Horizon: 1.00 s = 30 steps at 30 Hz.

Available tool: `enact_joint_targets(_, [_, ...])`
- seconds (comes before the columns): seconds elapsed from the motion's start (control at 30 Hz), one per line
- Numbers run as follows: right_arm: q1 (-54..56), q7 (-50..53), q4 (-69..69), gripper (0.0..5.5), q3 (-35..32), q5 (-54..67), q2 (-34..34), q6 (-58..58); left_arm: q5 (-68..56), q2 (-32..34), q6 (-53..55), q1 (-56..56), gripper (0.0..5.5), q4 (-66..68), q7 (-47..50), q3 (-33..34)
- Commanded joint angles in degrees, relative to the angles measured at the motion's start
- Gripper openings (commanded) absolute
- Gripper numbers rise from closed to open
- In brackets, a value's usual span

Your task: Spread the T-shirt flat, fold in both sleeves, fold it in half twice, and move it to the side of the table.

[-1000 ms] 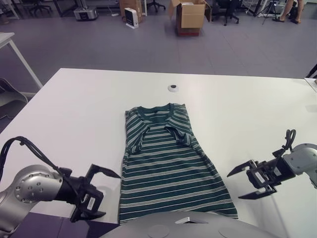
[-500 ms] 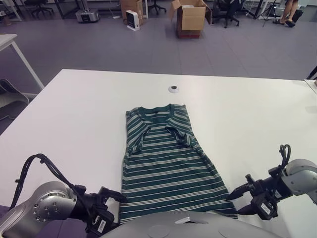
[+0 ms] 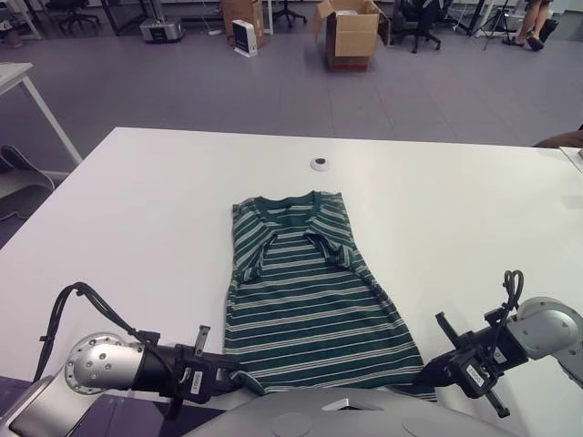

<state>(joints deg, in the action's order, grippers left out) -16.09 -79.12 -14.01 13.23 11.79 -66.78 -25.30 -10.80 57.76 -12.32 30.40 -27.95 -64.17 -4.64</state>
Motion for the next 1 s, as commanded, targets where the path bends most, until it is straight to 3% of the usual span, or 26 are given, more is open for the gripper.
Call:
enact_joint_targets(0.03, [2.0,-1.7,0.9,0.0,-1.7,2.2,-1.3,2.1,-5.5,-0.3,5.1,-1.7,0.26,-1.7,0.2,2.1])
enact_joint_targets(0.23, [1.8,-4.7,5.0,0.98,-4.1,-0.3,-4.1,-5.2,-6.6,0.8,6.1,-0.3,0.05,-1.1,-2.2,3.7])
enact_joint_targets(0.4, [-0.8,-2.2,2.4,1.76,-3.1,-1.9,-1.8,-8.4,-6.4,0.6,6.4,0.3,0.04,-0.8,-3.2,4.0])
enact_joint_targets(0.73, [-1.3,4.0,4.0,1.76,1.0,-11.1,1.5,-11.6,-8.9,-0.6,9.8,-1.3,0.04,0.4,-3.2,4.7])
enact_joint_targets(1.0, [-2.6,6.0,2.7,0.47,2.6,-10.2,1.3,-6.9,-9.1,-1.1,11.0,-2.0,0.04,0.7,-3.0,4.7])
